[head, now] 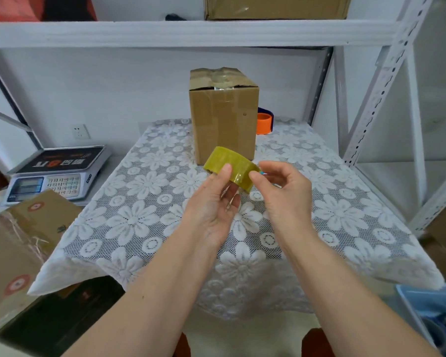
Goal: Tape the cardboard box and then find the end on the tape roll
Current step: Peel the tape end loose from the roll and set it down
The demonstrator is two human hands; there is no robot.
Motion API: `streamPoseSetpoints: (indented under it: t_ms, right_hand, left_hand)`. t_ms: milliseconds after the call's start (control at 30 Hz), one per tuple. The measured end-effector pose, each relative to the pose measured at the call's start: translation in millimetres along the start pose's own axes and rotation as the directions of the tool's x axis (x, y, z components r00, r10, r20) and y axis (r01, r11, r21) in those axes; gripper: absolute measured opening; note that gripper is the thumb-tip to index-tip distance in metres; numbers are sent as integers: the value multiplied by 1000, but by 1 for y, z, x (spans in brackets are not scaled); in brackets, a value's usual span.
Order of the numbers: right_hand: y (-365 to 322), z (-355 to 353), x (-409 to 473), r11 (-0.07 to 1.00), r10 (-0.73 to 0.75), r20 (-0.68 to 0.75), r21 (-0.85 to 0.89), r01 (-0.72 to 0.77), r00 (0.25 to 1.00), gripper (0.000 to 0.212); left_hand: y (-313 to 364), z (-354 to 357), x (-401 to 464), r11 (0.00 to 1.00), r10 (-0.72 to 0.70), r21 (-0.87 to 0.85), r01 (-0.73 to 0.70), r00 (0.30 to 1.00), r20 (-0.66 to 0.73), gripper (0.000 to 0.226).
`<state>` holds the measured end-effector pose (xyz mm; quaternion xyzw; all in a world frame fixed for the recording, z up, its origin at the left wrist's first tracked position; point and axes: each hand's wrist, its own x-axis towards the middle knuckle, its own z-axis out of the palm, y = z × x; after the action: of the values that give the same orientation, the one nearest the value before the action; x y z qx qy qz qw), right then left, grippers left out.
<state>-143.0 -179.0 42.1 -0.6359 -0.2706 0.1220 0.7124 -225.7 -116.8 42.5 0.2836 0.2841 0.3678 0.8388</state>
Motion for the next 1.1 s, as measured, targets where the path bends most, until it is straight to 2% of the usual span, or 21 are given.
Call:
streamPoseSetpoints:
  t_ms: [67, 200, 333, 433, 600, 867, 1100]
  right_hand:
    - [1, 1, 1, 1000, 10, -55, -7, -10, 998, 22]
    - [0, 8, -3, 998, 19, 15, -55, -18, 1000, 10]
    - [1, 10, -4, 998, 15, -17, -63, -16, 1000, 9]
    - [1, 10, -4, 995, 2, -34, -99, -6, 999, 7]
    - [-4, 6, -4, 996, 22, -13, -81, -23, 1000, 7]
    - [-8, 1, 2, 983, -7, 154, -180, 35, 988, 14]
    - [-5, 2, -2, 973, -114, 113, -186, 134, 987, 9]
  left_hand:
    - [-3, 2, 0, 999, 31, -23, -31, 1000, 4, 13]
    - [-5, 3, 3, 992, 87, -99, -80, 994, 72, 25]
    - [-7, 3, 5, 976, 114, -196, -92, 988, 105, 13]
    - [-8, 3, 4, 970, 123, -225, -95, 986, 115, 13]
    - [-8, 4, 1, 969, 110, -233, -83, 988, 105, 12]
    - [-3, 3, -1, 984, 87, -169, -64, 987, 136, 6]
    - [-5, 0, 2, 953, 0, -297, 54, 984, 180, 20]
